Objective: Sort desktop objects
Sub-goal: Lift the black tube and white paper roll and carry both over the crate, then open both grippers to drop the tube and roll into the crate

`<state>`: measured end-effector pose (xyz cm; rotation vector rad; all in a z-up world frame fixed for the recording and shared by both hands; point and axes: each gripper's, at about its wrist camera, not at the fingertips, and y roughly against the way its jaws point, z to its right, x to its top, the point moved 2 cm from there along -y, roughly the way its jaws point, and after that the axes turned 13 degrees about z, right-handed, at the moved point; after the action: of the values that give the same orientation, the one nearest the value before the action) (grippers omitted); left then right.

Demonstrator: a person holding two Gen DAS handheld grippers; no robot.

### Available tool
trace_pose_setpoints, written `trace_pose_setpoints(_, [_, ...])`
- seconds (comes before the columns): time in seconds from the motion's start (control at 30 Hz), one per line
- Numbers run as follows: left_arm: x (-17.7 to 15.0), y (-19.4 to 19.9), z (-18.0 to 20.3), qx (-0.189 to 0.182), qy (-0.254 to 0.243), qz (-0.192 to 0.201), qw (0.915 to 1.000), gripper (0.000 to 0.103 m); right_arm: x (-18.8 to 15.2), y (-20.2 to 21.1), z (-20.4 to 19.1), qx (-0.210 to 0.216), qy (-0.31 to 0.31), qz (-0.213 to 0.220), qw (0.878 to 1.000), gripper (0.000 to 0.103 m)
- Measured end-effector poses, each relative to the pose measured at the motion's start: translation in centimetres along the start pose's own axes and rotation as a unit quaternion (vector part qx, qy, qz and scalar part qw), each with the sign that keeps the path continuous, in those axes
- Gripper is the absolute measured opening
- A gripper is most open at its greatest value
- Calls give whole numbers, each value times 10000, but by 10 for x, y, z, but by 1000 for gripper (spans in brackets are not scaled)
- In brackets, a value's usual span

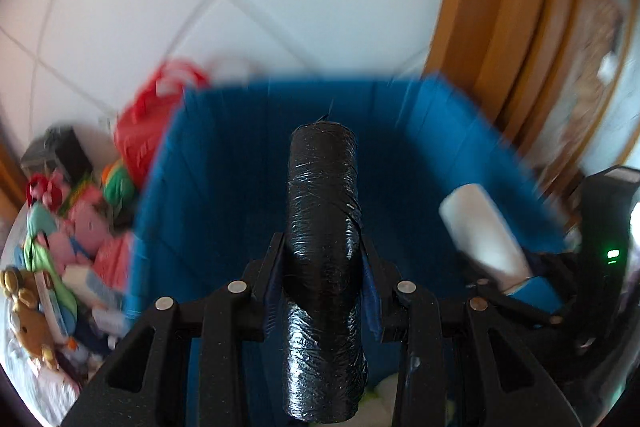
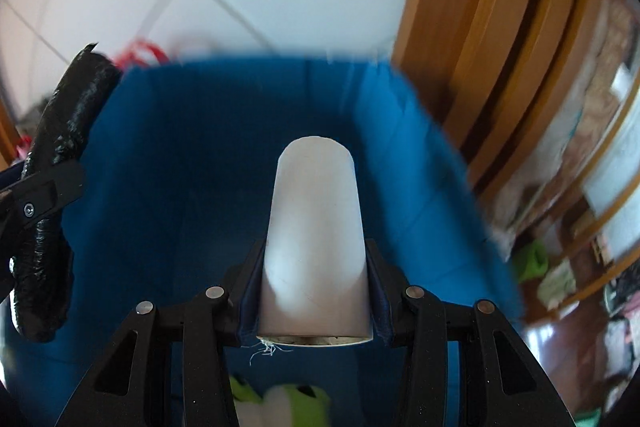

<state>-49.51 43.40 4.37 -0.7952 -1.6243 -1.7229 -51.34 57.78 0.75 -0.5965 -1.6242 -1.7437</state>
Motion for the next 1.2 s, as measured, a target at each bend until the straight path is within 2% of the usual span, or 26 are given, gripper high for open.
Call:
trace_pose_setpoints(0.1, [-31, -42, 7, 269, -305, -773, 9962, 34, -28, -38, 1, -1, 111, -776, 9969, 45])
trace_pose_setpoints(0.2, [-62, -71, 10, 239, -447, -1603, 9858, 34, -49, -58, -3, -46, 218, -1361, 9905, 45])
trace_pose_setpoints(0.23, [-69, -76, 11, 289, -514, -1764, 9826, 34, -55, -63, -3, -43, 228, -1508, 9883, 45])
trace_pose_setpoints(0.37, [-73, -72, 20, 362, -770, -1662, 9824, 34, -73, -72, 4, -30, 90, -1959, 9806, 45])
trace_pose_setpoints(0.53, [-81, -71, 26, 277, -840, -1834, 9790, 35, -81, -70, 2, -122, 222, -2076, 9779, 45])
trace_pose_setpoints(0.63, [-74, -62, 30, 327, -953, -1503, 9835, 35, -76, -78, 13, -112, 227, -2117, 9770, 45])
trace_pose_setpoints(0.67, [-72, -60, 30, 333, -948, -1413, 9849, 38, -74, -80, 15, -119, 235, -2128, 9767, 45])
trace_pose_setpoints(0.73, [-70, -57, 27, 337, -891, -1360, 9861, 44, -75, -80, 15, -123, 256, -2156, 9761, 45])
trace_pose_setpoints(0.9, [-64, -42, 14, 347, -801, -1133, 9897, 44, -71, -71, 9, -143, 291, -2000, 9793, 48])
trace_pose_setpoints(0.97, [-50, -46, 17, 363, -766, -995, 9914, 44, -61, -60, 8, -255, 376, -1776, 9831, 57])
trace_pose_setpoints(1.03, [-42, -36, 19, 322, -658, -825, 9939, 44, -49, -45, 7, -306, 511, -1476, 9873, 72])
trace_pose_setpoints(1.2, [-17, 27, 10, 26, -350, -130, 9993, 45, -18, 21, 14, -150, 419, -584, 9973, 87])
